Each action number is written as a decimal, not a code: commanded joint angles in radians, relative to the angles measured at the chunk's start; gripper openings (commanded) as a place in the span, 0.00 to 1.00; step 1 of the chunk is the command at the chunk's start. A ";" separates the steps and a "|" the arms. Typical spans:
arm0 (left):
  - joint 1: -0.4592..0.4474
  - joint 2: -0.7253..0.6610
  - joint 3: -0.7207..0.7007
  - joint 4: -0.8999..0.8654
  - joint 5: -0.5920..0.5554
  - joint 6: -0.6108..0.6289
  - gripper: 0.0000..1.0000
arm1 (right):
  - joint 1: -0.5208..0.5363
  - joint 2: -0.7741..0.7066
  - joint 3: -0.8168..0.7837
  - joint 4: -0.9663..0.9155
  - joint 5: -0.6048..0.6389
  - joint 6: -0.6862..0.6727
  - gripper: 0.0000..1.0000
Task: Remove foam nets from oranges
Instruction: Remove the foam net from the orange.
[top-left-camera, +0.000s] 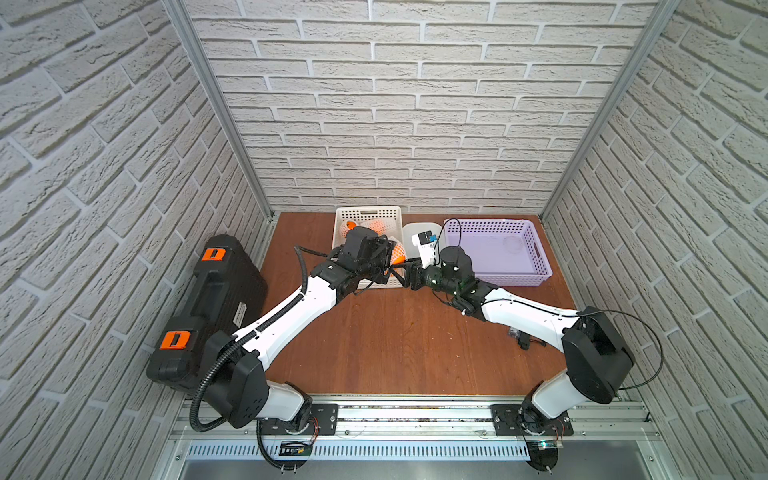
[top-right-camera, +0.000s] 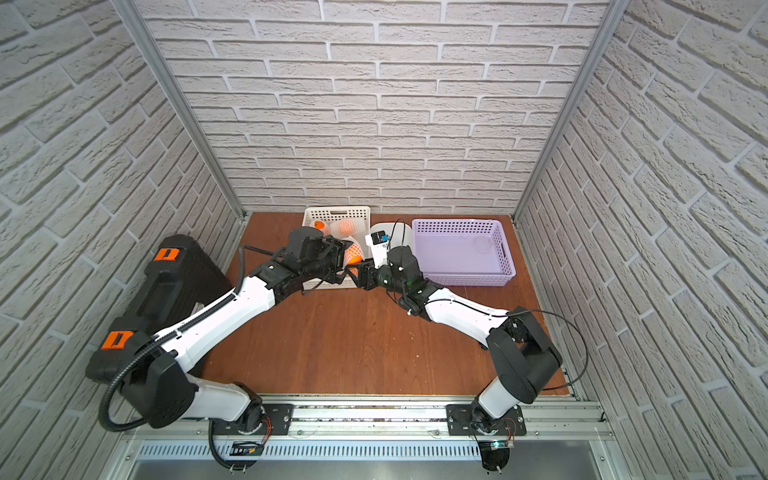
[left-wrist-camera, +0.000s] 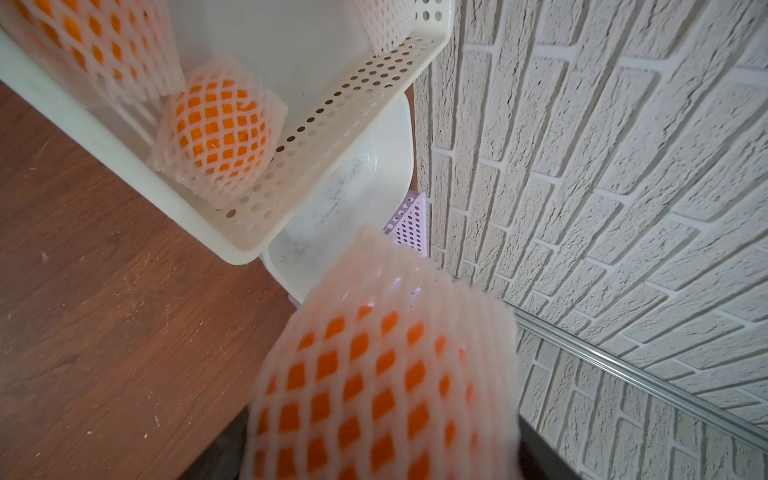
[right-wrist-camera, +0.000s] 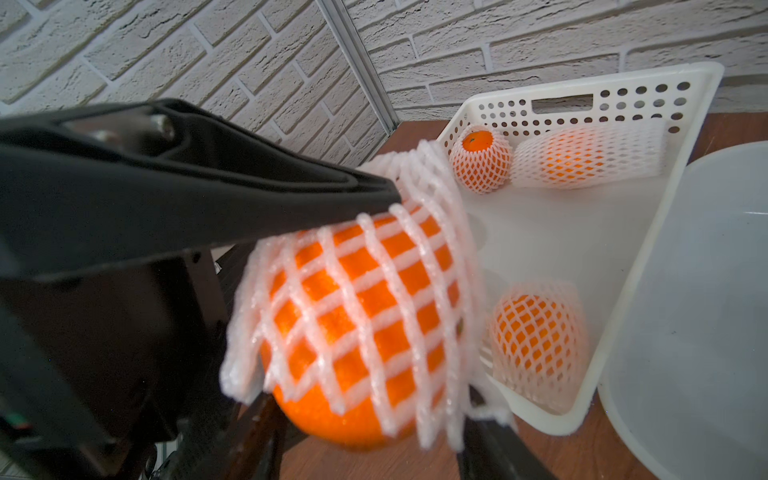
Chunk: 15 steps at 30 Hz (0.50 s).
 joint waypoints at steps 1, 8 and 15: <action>-0.017 0.005 -0.003 -0.052 0.070 0.017 0.59 | -0.008 -0.038 0.030 0.063 0.051 -0.008 0.62; -0.023 -0.003 0.009 -0.061 0.090 0.044 0.58 | -0.013 -0.035 0.028 0.045 0.125 -0.008 0.58; -0.043 -0.006 -0.013 -0.064 0.099 0.034 0.59 | -0.012 -0.022 0.056 0.099 0.080 0.002 0.63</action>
